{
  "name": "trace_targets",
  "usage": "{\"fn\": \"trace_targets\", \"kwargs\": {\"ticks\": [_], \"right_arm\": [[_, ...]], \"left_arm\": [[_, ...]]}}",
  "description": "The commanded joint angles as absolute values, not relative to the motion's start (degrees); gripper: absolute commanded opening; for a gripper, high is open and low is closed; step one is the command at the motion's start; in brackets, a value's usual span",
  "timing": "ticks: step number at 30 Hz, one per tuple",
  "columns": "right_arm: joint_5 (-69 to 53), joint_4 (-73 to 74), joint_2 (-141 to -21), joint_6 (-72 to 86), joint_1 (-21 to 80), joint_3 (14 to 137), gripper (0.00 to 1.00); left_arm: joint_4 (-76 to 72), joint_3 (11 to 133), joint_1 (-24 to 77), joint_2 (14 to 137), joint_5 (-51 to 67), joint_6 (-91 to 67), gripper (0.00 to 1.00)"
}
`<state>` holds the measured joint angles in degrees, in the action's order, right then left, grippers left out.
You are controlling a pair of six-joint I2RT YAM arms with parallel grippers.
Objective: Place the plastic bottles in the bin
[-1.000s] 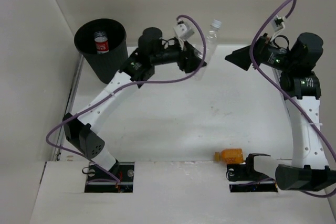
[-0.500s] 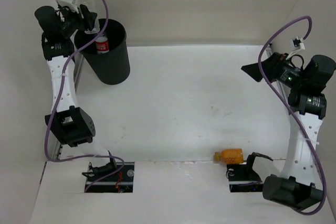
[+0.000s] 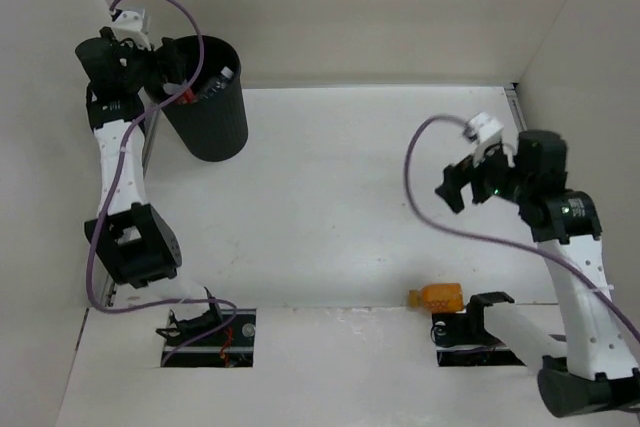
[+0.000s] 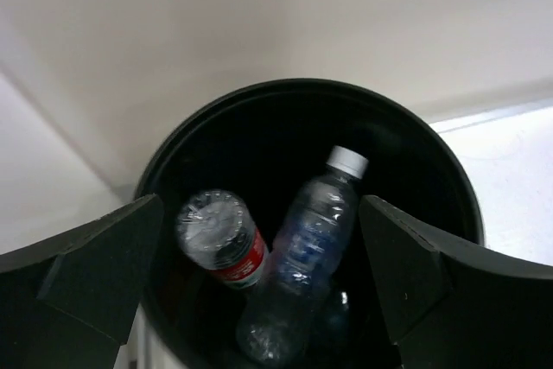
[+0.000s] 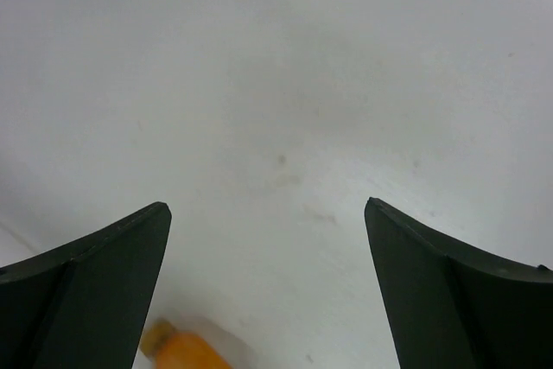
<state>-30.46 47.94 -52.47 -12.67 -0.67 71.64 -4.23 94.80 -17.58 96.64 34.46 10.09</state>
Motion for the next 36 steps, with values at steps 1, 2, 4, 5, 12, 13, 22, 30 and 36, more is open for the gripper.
{"fn": "trace_targets", "kwargs": {"ticks": [1,2,4,5,12,13,22,30,36], "right_arm": [[-5.22,63.17,-46.95,-41.88,13.00,65.24,1.00],[-3.71,66.59,-45.98,-44.36,17.84,64.08,1.00],[-2.46,73.79,-47.01,-44.04,25.50,63.63,1.00],[-2.81,76.70,-48.07,-42.12,28.40,63.63,1.00],[-7.29,83.50,-48.52,-32.62,47.92,56.97,1.00],[-8.08,82.54,-48.60,-31.56,49.25,55.47,1.00],[-9.65,72.00,-53.25,-30.76,38.06,69.11,1.00],[-24.34,55.66,-57.67,-13.30,-5.36,111.00,1.00],[-23.20,48.25,-47.83,-1.16,-24.98,102.76,1.00]], "left_arm": [[-8.79,93.00,-16.92,81.15,25.34,11.08,1.00],[-8.18,91.94,-16.83,78.51,22.70,10.99,1.00],[-5.20,90.88,-17.01,74.29,19.44,11.16,1.00],[-3.36,90.79,-17.27,72.79,18.64,11.08,1.00],[2.98,88.25,-19.38,63.65,18.19,11.86,1.00],[4.12,88.16,-19.21,62.68,18.19,11.87,1.00],[15.28,90.09,-9.04,58.80,22.84,14.06,1.00],[26.98,81.65,25.38,65.73,15.58,27.94,1.00],[25.06,86.21,50.81,77.94,12.65,26.64,1.00]]}}
